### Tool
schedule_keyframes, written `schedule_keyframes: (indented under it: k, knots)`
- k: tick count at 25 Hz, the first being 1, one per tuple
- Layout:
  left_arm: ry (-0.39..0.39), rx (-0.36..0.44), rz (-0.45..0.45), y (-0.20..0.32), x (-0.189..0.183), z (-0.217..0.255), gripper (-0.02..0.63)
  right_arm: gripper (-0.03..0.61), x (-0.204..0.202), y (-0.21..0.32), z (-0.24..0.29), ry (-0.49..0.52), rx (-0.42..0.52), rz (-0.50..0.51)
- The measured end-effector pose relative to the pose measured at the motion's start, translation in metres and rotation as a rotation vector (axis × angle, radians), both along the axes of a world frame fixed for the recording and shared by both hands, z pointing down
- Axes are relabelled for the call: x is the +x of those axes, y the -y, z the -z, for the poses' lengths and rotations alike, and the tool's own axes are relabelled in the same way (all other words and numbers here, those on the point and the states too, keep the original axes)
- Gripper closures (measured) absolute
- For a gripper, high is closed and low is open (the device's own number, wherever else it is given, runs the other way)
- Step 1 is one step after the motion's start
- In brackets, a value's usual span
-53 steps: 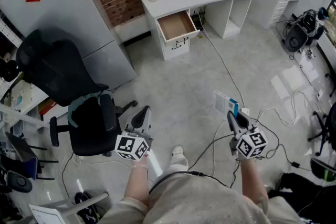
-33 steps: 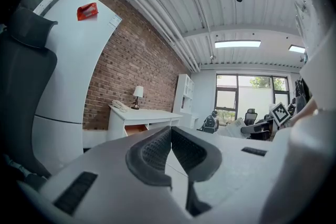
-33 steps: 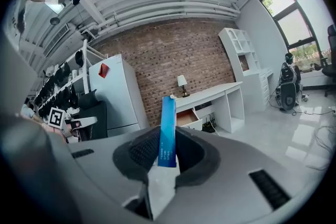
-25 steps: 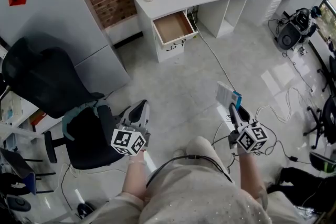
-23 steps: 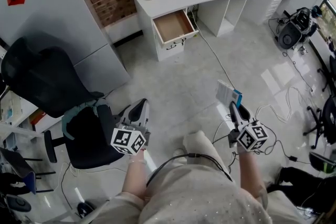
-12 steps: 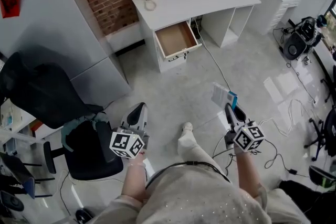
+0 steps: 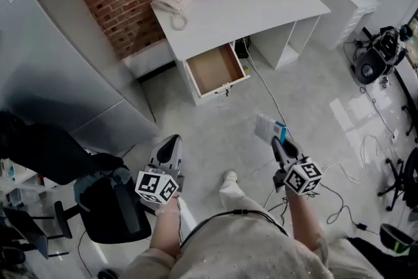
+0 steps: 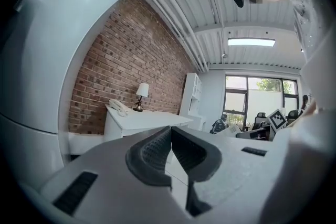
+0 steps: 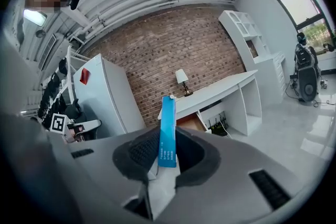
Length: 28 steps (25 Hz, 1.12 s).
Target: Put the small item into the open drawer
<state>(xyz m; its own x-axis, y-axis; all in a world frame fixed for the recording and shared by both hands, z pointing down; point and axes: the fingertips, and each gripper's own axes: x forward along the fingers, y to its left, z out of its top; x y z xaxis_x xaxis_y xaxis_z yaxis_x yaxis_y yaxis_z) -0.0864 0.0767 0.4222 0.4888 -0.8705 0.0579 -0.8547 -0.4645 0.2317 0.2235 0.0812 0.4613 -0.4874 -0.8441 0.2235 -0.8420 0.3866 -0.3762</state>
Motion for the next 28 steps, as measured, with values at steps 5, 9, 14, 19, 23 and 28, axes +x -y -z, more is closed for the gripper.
schedule_keyframes:
  k: [5,9,14,19,23,28]
  knots:
    - [0.014,-0.033,0.022,0.039,0.003,-0.013,0.607,0.497,-0.002,0.044,-0.02,0.01,-0.05,0.035]
    - [0.033,-0.057,0.036,0.063,-0.001,-0.021,0.607,0.497,-0.013,0.081,-0.035,0.025,-0.073,0.068]
    - [0.058,-0.063,0.088,0.09,-0.01,-0.033,0.607,0.497,-0.035,0.118,-0.048,0.039,-0.078,0.138]
    - [0.053,-0.072,0.099,0.112,-0.009,-0.036,0.607,0.497,-0.05,0.137,-0.051,0.055,-0.094,0.173]
    - [0.055,-0.091,0.075,0.131,-0.006,-0.048,0.607,0.497,-0.057,0.152,-0.064,0.067,-0.122,0.174]
    - [0.049,-0.128,0.045,0.155,-0.003,-0.065,0.607,0.497,-0.064,0.17,-0.072,0.065,-0.144,0.169]
